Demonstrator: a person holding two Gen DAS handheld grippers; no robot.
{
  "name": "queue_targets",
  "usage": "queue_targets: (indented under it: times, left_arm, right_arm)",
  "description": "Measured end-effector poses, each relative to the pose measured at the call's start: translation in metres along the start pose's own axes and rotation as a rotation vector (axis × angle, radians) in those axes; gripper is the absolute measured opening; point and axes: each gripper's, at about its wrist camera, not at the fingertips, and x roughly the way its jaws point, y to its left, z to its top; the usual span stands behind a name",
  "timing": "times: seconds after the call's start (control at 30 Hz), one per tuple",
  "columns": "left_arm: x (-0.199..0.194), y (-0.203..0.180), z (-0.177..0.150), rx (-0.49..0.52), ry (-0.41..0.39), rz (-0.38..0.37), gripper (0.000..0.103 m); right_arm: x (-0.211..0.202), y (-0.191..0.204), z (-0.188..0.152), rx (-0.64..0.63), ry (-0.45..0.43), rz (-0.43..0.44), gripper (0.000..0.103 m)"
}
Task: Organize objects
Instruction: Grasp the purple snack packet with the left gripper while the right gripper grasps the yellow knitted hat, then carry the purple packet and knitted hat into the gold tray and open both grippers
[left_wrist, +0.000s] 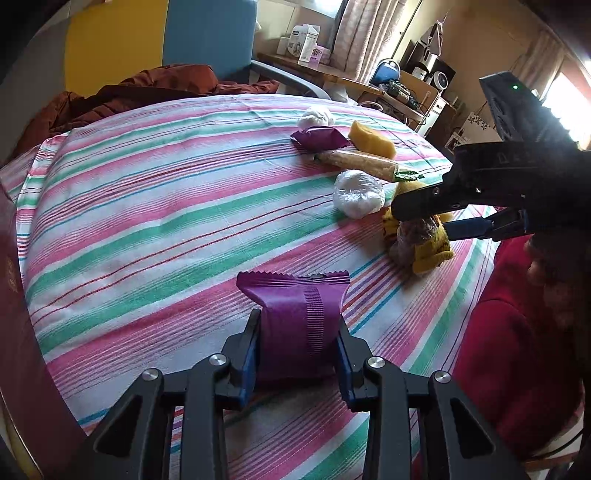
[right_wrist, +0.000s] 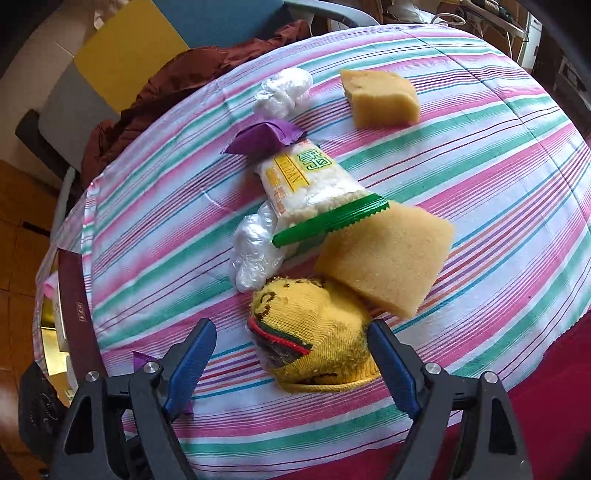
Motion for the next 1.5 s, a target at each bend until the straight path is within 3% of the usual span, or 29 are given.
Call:
queue_targets:
  times: [0.13, 0.27, 0.33, 0.4, 0.53, 0.67, 0.93, 1.03, 1.37, 1.5]
  left_arm:
    - [0.000, 0.000, 0.000, -0.002, -0.003, -0.001, 0.037]
    - [-0.001, -0.001, -0.001, 0.008, -0.007, 0.011, 0.035]
    - [-0.002, 0.000, -0.002, 0.000, -0.003, 0.012, 0.035]
    - [-0.006, 0.000, -0.002, -0.008, 0.001, 0.018, 0.035]
    - [-0.020, 0.002, -0.006, -0.024, -0.009, 0.001, 0.035]
    - [-0.049, -0.001, -0.009, -0.015, -0.069, -0.017, 0.035]
    - [-0.109, 0.016, -0.016, -0.063, -0.171, 0.013, 0.035]
    - [-0.130, 0.036, -0.024, -0.120, -0.200, 0.044, 0.035]
    - [-0.184, 0.134, -0.050, -0.381, -0.273, 0.164, 0.035]
    - [-0.193, 0.160, -0.051, -0.430, -0.281, 0.205, 0.035]
  right_arm:
    - [0.002, -0.001, 0.000, -0.001, 0.013, -0.018, 0.083]
    - [0.011, 0.008, 0.001, -0.055, 0.049, -0.114, 0.058]
    - [0.016, 0.019, -0.001, -0.111, 0.057, -0.177, 0.055]
    - [0.016, 0.022, -0.003, -0.131, 0.057, -0.176, 0.051]
    - [0.002, 0.020, -0.005, -0.143, 0.005, -0.052, 0.049]
    - [-0.011, 0.030, -0.015, -0.218, -0.039, 0.056, 0.049]
    - [-0.013, 0.061, -0.033, -0.301, -0.078, 0.066, 0.049]
    - [-0.018, 0.080, -0.046, -0.323, -0.080, 0.127, 0.049]
    - [-0.030, 0.212, -0.093, -0.582, -0.097, 0.331, 0.049]
    - [-0.022, 0.249, -0.110, -0.658, -0.080, 0.361, 0.049]
